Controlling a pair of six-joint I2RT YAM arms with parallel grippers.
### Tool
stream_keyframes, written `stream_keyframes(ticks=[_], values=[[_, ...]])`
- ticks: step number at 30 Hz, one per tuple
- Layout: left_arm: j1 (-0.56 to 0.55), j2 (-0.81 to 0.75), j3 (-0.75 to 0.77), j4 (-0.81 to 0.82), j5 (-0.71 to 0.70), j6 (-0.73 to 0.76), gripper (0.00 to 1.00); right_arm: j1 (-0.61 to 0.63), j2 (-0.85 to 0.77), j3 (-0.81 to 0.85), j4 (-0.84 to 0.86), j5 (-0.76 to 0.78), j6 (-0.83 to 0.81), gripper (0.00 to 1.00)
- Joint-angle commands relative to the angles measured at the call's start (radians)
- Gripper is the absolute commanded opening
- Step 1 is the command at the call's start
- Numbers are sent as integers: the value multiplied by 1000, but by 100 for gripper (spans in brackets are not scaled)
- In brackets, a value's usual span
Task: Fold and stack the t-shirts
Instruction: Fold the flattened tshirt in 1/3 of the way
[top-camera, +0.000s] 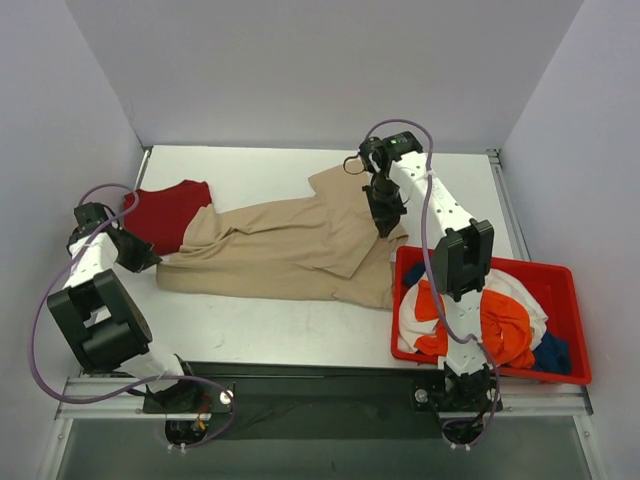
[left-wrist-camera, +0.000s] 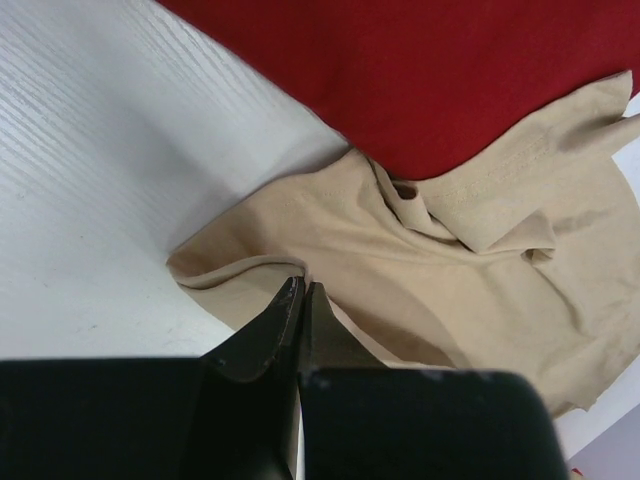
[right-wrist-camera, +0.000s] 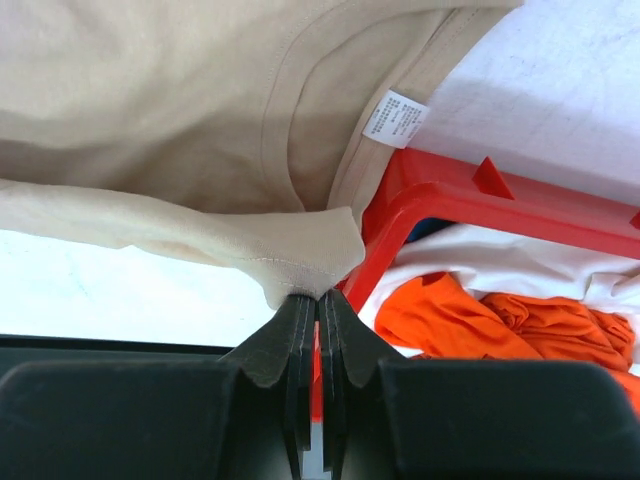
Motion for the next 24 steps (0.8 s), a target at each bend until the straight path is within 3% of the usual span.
stream_keyframes(ticks=[1,5,12,15,16,19,24], values=[[-9,12,43,49,-23,-19,0,-11,28,46,-51,26,-23,0],[-22,27,43,80,0,-22,0,-12,63,80,-39,68,-19,0],[-69,53,83,94,16,10,55,-34,120,126,2,89,13,1],[-88,30,78,71,-12,27,66,-50,160,157,10,70,27,28],[-92,21,77,55,-27,32,67,-58,175,175,13,65,32,44],[-98,-23,45,-12,-82,53,72,-69,172,189,26,50,38,67],[-95,-124,-44,-97,-150,70,76,-63,91,119,93,-7,43,73]])
